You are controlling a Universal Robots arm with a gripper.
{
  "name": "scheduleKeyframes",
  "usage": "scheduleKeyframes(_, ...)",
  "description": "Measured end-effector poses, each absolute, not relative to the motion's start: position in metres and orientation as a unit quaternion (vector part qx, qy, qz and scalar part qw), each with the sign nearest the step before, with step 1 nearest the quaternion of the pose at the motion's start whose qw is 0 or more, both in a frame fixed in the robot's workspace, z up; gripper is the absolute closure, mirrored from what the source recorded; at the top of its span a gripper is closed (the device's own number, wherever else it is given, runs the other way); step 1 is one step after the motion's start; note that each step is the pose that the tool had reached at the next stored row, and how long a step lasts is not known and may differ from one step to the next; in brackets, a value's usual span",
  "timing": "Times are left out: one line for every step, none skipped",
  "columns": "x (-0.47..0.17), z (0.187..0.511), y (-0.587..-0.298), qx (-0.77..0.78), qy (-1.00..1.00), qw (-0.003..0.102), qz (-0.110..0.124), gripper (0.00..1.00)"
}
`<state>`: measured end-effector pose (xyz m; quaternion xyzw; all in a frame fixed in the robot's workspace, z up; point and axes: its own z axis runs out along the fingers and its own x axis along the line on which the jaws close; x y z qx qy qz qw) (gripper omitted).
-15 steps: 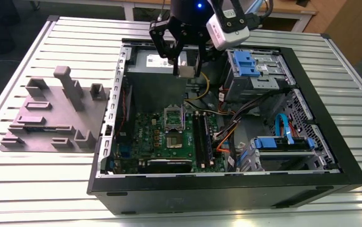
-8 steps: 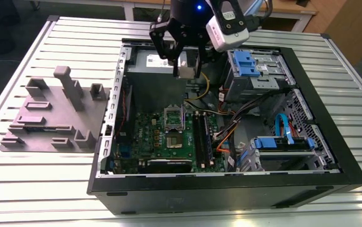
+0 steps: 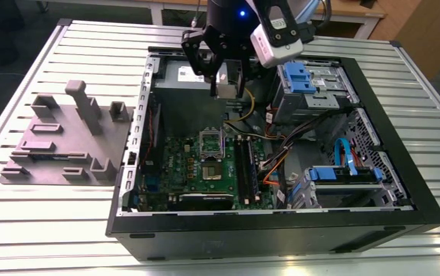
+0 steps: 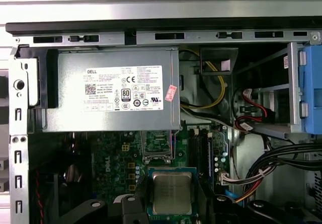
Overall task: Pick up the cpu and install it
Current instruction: 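Place the cpu into insertion slot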
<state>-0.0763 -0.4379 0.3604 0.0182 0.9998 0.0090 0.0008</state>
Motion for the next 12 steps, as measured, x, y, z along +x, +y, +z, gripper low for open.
scheduleKeyframes(-0.0763, 0.3601, -0.4387, 0.018, 1.0, 0.001, 0.009, 0.53)
scheduleKeyframes(-0.0763, 0.3599, -0.4394, 0.018, 1.0, 0.001, 0.009, 0.53)
scheduleKeyframes(-0.0763, 0.3596, -0.4401, 0.018, 1.0, 0.001, 0.009, 0.53)
scheduleKeyframes(-0.0763, 0.3594, -0.4406, 0.018, 1.0, 0.001, 0.009, 0.53)
scheduleKeyframes(-0.0763, 0.3592, -0.4411, 0.018, 1.0, 0.001, 0.009, 0.53)
scheduleKeyframes(-0.0763, 0.359, -0.4415, 0.018, 1.0, 0.001, 0.009, 0.53)
scheduleKeyframes(-0.0763, 0.3588, -0.4417, 0.018, 1.0, 0.001, 0.009, 0.53)
scheduleKeyframes(-0.0763, 0.3588, -0.442, 0.018, 1.0, 0.001, 0.009, 0.53)
scheduleKeyframes(-0.0763, 0.3588, -0.4421, 0.018, 1.0, 0.001, 0.009, 0.53)
scheduleKeyframes(-0.0763, 0.3588, -0.4422, 0.018, 1.0, 0.001, 0.009, 0.53)
scheduleKeyframes(-0.0763, 0.3589, -0.4422, 0.018, 1.0, 0.001, 0.009, 0.53)
scheduleKeyframes(-0.0763, 0.3588, -0.4423, 0.018, 1.0, 0.001, 0.009, 0.53)
